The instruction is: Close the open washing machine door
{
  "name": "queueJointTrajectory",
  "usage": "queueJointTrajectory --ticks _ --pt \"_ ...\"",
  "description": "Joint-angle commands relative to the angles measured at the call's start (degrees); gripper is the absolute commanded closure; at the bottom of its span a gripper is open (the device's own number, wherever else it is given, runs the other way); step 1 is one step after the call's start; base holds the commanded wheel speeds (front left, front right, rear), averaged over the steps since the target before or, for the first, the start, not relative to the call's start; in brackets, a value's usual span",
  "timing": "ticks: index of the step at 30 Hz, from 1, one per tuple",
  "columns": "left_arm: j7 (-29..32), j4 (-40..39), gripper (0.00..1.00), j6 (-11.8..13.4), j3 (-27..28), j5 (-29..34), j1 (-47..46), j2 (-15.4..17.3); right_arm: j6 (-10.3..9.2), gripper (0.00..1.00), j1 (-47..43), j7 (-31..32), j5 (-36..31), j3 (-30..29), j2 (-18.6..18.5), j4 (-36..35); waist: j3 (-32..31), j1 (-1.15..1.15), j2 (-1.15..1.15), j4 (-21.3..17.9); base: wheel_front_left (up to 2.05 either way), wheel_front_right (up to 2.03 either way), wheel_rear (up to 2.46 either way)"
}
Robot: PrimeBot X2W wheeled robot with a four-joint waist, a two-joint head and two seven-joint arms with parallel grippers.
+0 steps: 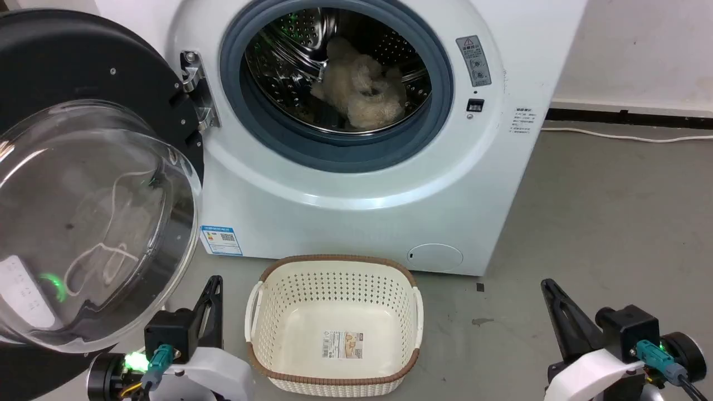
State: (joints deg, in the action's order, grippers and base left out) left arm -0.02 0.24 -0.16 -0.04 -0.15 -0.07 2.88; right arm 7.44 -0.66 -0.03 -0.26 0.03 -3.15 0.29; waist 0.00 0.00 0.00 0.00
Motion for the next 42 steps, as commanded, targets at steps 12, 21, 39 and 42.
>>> queueJointTrajectory --ticks 12,21,39,42 --pt "0.02 -0.24 1.0 0.16 0.04 0.15 0.07 -0.01 0.05 1.0 0.66 0.03 0.26 -0.03 0.27 -0.29 0.0 0.0 0.0 0.0 0.0 0.0 0.0" --pt "0.02 -0.24 1.0 0.16 0.04 0.15 0.07 -0.01 0.05 1.0 0.66 0.03 0.26 -0.03 0.27 -0.29 0.0 0.0 0.0 0.0 0.0 0.0 0.0" --pt "-0.07 0.06 0.0 0.0 -0.11 0.01 -0.02 0.0 0.0 0.0 -0.04 -0.06 0.07 -0.05 0.0 0.06 0.01 0.0 0.0 -0.01 0.0 0.0 0.0" --pt "-0.43 0.18 0.0 0.02 -0.41 0.04 -0.11 0.0 0.0 0.0 -0.19 -0.39 0.46 -0.29 -0.01 0.09 0.03 0.0 0.0 -0.02 0.0 0.0 0.0"
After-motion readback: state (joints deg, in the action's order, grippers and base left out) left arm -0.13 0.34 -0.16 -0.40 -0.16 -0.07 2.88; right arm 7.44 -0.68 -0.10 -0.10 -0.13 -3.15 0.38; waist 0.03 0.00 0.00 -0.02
